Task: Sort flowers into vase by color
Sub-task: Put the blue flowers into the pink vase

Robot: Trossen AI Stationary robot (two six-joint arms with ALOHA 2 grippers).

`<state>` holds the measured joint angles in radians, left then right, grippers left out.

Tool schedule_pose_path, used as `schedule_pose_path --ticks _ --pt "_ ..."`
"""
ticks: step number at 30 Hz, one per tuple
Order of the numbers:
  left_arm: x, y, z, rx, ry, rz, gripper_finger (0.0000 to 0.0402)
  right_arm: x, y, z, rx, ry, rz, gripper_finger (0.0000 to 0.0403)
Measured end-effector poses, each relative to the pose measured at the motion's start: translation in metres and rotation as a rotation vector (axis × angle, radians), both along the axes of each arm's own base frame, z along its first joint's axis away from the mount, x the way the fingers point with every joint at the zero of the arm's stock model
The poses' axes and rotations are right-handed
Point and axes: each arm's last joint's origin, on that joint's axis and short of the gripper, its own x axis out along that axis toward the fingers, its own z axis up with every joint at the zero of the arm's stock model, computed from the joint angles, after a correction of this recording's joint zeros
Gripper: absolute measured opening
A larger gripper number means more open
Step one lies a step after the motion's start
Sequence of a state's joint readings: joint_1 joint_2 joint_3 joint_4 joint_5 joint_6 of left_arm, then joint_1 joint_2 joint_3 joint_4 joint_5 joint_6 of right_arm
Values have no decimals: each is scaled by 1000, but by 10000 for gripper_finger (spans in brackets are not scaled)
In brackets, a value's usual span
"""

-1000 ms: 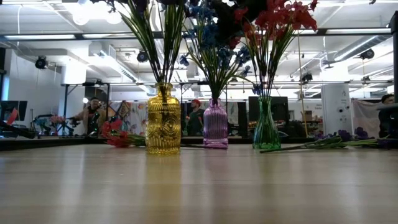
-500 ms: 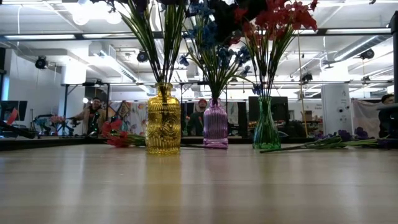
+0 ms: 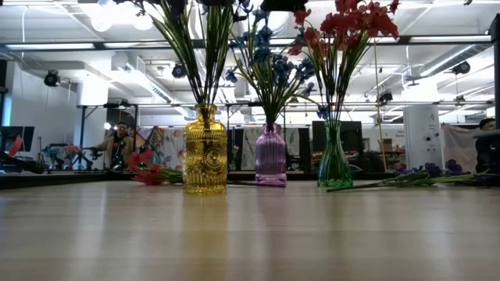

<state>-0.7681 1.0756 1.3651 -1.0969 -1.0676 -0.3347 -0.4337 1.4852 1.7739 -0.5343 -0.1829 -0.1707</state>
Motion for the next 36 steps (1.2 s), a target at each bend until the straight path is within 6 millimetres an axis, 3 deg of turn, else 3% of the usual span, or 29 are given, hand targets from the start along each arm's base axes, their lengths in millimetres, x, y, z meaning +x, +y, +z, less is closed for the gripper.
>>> schedule_pose_path --ticks 6,14,27,32,36 --pt "0 0 0 -1 -1 0 38 -11 20 15 -20 -29 43 18" --pt "0 0 0 0 -1 1 38 -42 45 53 -81 -156 51 18" --pt "1 1 2 23 -35 35 38 -47 51 49 -66 -109 69 18" --pt "8 6 9 117 -40 49 38 -58 55 63 -120 -189 73 18" --pt "9 17 24 168 -33 -11 38 -59 55 62 -141 -170 78 18"
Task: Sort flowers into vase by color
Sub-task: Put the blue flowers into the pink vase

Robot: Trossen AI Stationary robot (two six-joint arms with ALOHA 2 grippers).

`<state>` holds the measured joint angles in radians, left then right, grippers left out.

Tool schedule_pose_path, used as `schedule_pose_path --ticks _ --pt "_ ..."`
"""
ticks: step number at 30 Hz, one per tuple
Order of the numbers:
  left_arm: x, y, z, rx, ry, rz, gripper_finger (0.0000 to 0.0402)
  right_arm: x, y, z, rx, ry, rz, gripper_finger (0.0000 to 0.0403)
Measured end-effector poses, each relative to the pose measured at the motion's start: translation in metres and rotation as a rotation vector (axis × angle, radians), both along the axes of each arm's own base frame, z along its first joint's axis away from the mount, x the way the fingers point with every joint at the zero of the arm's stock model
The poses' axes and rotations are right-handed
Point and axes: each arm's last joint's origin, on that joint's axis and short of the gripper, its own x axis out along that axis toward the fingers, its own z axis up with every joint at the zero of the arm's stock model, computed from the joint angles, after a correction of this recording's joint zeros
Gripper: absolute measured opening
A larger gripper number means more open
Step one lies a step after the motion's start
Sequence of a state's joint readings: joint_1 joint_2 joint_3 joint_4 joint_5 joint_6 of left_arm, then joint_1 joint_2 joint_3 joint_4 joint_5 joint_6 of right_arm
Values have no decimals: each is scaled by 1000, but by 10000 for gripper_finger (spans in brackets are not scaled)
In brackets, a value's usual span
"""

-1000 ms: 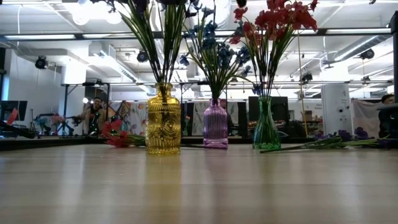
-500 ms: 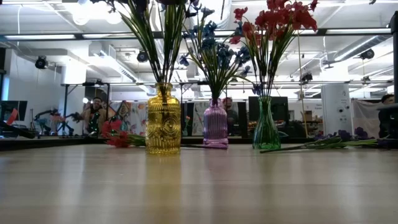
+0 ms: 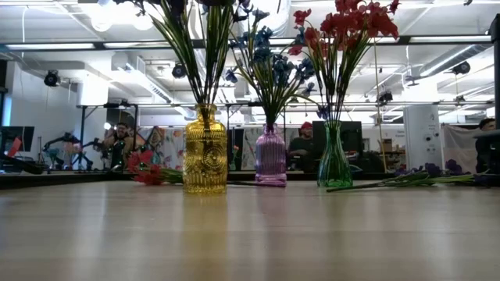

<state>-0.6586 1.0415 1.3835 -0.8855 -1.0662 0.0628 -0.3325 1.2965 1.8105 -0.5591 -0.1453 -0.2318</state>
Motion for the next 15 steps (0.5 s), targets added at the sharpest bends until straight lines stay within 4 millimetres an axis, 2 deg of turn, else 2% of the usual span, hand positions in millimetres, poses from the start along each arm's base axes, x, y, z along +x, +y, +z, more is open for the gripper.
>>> schedule_pose_path --ticks 6,10,15 --pt "-3 30 28 2 -61 -42 38 1 0 -7 -11 64 6 18" --pt "-10 53 34 -14 -79 6 38 1 -2 -11 -36 93 -39 18" --pt "-16 74 36 -44 -107 94 38 -8 -4 -8 -86 113 -215 18"
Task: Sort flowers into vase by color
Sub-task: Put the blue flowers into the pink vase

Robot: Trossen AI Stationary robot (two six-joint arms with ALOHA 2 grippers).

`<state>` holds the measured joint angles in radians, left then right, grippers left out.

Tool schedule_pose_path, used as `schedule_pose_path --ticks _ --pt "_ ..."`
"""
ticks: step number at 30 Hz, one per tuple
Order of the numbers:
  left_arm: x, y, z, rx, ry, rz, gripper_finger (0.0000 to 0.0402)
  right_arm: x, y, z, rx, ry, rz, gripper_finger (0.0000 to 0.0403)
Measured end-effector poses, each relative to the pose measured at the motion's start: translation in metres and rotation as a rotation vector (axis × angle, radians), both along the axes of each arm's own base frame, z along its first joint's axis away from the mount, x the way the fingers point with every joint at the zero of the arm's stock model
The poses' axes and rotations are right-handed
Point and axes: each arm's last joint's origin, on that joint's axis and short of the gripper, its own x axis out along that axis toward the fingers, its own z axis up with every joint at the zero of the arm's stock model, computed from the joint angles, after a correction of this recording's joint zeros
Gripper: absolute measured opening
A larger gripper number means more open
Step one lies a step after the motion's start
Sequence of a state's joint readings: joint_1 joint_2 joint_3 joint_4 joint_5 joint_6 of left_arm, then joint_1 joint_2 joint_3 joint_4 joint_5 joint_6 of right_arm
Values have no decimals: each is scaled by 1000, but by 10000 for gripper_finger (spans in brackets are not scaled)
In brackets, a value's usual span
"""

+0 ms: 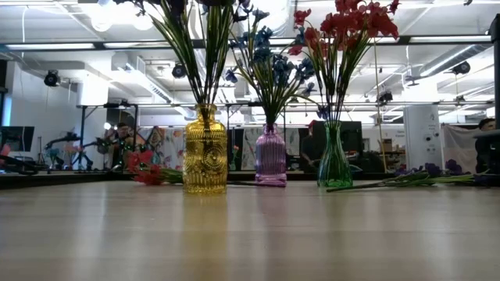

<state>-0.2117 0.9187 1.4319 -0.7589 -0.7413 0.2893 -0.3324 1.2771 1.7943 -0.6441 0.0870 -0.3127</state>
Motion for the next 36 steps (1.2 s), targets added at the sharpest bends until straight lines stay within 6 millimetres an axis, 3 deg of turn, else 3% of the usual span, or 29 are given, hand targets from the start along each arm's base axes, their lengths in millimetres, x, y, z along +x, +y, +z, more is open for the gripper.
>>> schedule_pose_path --ticks 3,12,15,18,23,28,36 --pt "3 8 -1 1 14 23 38 -2 -3 -4 -5 34 -77 18" --pt "17 37 3 200 121 -163 38 4 -13 -13 -9 70 -99 18" --pt "17 48 7 202 65 -207 38 5 -16 -18 -4 76 -109 18" --pt "20 55 7 96 7 -247 38 8 -17 -23 12 80 -99 18" --pt "31 62 -16 -28 66 -270 38 14 -16 -37 25 54 -23 18" --pt "40 79 -42 98 100 -246 38 15 -16 -47 33 66 -7 18" --pt "19 132 -62 101 35 -349 38 16 -16 -43 6 33 -5 18"
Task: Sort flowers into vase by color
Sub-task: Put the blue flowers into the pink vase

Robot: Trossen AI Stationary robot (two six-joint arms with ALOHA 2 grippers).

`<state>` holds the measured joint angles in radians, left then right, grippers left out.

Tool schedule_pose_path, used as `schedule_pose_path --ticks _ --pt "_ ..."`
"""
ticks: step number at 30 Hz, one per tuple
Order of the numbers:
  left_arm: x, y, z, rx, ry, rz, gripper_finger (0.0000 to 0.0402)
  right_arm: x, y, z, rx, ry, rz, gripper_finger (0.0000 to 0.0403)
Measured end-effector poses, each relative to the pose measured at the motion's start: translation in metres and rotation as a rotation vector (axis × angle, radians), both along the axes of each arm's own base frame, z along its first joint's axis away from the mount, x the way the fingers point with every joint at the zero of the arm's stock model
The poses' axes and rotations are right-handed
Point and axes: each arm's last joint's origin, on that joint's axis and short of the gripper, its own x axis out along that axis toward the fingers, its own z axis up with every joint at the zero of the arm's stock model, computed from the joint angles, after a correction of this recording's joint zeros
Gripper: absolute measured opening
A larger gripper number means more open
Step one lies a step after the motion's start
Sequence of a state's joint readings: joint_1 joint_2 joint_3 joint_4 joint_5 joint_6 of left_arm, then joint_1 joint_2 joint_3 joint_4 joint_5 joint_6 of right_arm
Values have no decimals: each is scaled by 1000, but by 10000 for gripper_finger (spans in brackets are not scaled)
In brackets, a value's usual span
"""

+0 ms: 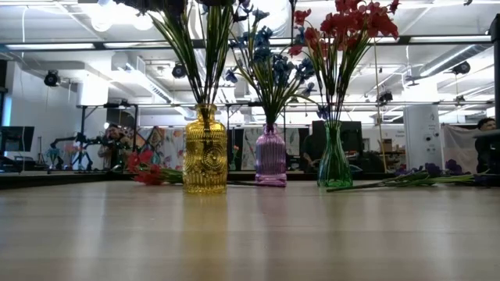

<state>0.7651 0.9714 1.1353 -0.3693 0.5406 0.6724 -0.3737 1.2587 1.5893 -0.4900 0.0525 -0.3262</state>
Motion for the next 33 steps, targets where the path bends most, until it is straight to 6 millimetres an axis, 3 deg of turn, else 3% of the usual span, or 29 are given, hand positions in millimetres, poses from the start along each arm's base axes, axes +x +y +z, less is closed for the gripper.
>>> schedule_pose_path --ticks 5,17,21,23,27,33 --pt "-11 34 -23 -73 12 -116 38 2 -1 9 -62 -73 7 18" --pt "-7 106 -80 -73 58 -246 38 8 -3 10 -85 -108 15 18" --pt "-4 129 -100 -185 33 -299 38 8 -3 9 -84 -107 15 18" --pt "1 139 -109 -323 35 -282 38 8 -3 9 -85 -107 15 18" --pt "12 144 -127 -599 48 -302 37 8 -3 8 -83 -104 14 18" --pt "24 139 -144 -604 133 -267 10 8 -3 7 -85 -98 15 18"
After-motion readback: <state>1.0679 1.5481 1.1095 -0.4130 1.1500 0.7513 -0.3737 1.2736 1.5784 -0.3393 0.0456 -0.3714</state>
